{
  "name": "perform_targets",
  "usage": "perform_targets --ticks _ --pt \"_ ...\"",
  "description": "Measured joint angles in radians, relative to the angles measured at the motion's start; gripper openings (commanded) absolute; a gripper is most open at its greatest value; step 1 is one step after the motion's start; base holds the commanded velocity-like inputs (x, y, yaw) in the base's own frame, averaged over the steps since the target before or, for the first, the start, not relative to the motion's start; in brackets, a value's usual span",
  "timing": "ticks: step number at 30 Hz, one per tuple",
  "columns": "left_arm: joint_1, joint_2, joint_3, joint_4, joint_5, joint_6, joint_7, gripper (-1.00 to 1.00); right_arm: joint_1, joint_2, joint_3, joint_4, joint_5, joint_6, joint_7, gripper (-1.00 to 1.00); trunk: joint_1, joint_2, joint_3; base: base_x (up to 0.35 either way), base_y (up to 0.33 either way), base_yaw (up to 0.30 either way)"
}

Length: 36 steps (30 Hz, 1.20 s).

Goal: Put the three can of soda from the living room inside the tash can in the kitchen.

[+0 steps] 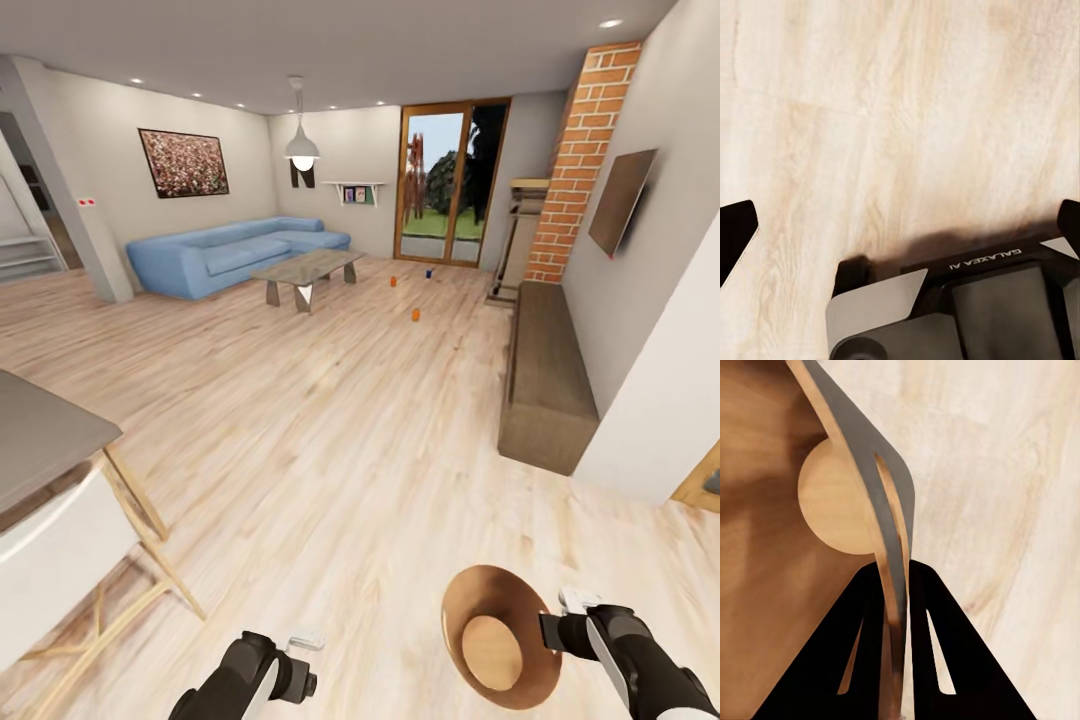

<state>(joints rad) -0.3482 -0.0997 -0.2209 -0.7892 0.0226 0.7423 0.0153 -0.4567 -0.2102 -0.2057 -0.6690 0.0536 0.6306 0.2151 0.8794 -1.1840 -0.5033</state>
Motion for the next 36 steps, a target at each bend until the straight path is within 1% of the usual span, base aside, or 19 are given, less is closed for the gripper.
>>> perform_targets --ticks 4,5,7,12,14,16,18,19,20,23,24,25,26,28,29,31,32,34,36 --pt "0.0 0.0 0.0 -0.001 0.0 0.001 0.0 1.0 0.0 0.0 0.001 -0.015 0.006 0.076 0.0 -1.0 0.0 0.0 0.0 0.348 0.0 0.0" --pt "0.0 0.0 0.0 -0.004 0.0 0.001 0.0 1.0 0.0 0.0 0.001 -0.035 0.009 0.107 0.0 -1.0 0.0 0.0 0.0 0.348 0.0 0.0" --pt "0.0 0.0 0.0 -0.006 0.001 0.002 -0.001 1.0 0.0 0.001 0.002 -0.067 0.003 0.141 0.0 -1.0 0.0 0.0 0.0 0.348 0.0 0.0" --pt "-0.004 -0.001 0.0 -0.014 0.004 0.006 -0.002 1.0 0.0 0.004 0.005 -0.225 0.003 0.301 0.001 -1.0 0.0 0.0 0.0 0.348 0.0 0.0" --pt "-0.006 -0.001 0.0 -0.02 0.004 0.008 -0.003 1.0 0.0 0.004 0.005 -0.274 0.006 0.33 0.0 -1.0 0.0 0.0 0.0 0.348 0.0 0.0" --pt "-0.009 -0.002 0.0 -0.027 0.005 0.01 -0.003 1.0 -0.001 0.004 0.007 -0.298 0.003 0.343 0.001 -1.0 0.0 0.0 0.0 0.348 0.0 0.0" --pt "-0.02 -0.007 0.0 -0.038 0.005 0.016 -0.004 1.0 -0.002 0.004 0.021 -0.327 0.007 0.352 0.001 -1.0 0.0 0.0 0.0 0.348 0.0 0.0" --pt "-0.025 -0.008 0.0 -0.042 0.005 0.019 -0.004 1.0 -0.001 0.004 0.03 -0.335 0.006 0.355 0.001 -1.0 0.0 0.0 0.0 0.348 0.0 0.0" --pt "-0.04 -0.011 0.0 -0.048 0.005 0.028 -0.004 1.0 -0.002 0.004 0.054 -0.349 0.012 0.357 0.0 -1.0 0.0 0.0 0.0 0.348 0.0 0.0" --pt "-0.071 -0.013 0.0 -0.053 0.005 0.038 -0.004 1.0 -0.002 0.004 0.111 -0.363 0.003 0.361 -0.002 -1.0 0.0 0.0 0.0 0.348 0.0 0.0" --pt "-0.092 -0.014 0.0 -0.055 0.005 0.045 -0.003 1.0 -0.002 0.003 0.153 -0.369 0.011 0.361 -0.003 -1.0 0.0 0.0 0.0 0.348 0.0 0.0" --pt "-0.103 -0.014 0.0 -0.056 0.005 0.051 -0.003 1.0 -0.002 0.003 0.174 -0.372 0.005 0.362 -0.004 -1.0 0.0 0.0 0.0 0.348 0.0 0.0" --pt "-0.122 -0.014 0.0 -0.057 0.006 0.067 -0.004 1.0 -0.003 0.003 0.203 -0.375 0.004 0.363 -0.006 -1.0 0.0 0.0 0.0 0.348 0.0 0.0" --pt "-0.141 -0.015 0.0 -0.058 0.011 0.082 -0.006 1.0 -0.004 0.002 0.223 -0.378 -0.005 0.365 -0.007 -1.0 0.0 0.0 0.0 0.348 0.0 0.0" --pt "-0.158 -0.015 0.0 -0.06 0.021 0.094 -0.009 1.0 -0.007 0.002 0.235 -0.379 0.0 0.366 -0.007 -1.0 0.0 0.0 0.0 0.348 0.0 0.0" --pt "-0.176 -0.016 0.0 -0.066 0.032 0.111 -0.012 1.0 -0.01 0.002 0.243 -0.38 0.011 0.368 -0.008 -1.0 0.0 0.0 0.0 0.343 0.0 0.0" --pt "-0.193 -0.016 0.0 -0.075 0.043 0.136 -0.014 1.0 -0.015 0.002 0.247 -0.38 0.014 0.38 -0.009 -1.0 0.0 0.0 0.0 0.327 0.0 0.0" --pt "-0.22 -0.016 0.0 -0.084 0.055 0.166 -0.015 1.0 -0.033 0.001 0.25 -0.38 0.01 0.414 -0.009 -1.0 0.0 0.0 0.0 0.293 0.0 0.0" --pt "-0.241 -0.016 0.0 -0.088 0.06 0.179 -0.016 1.0 -0.048 0.0 0.248 -0.381 0.0 0.416 -0.008 -1.0 0.0 0.0 0.0 0.265 0.0 0.0"
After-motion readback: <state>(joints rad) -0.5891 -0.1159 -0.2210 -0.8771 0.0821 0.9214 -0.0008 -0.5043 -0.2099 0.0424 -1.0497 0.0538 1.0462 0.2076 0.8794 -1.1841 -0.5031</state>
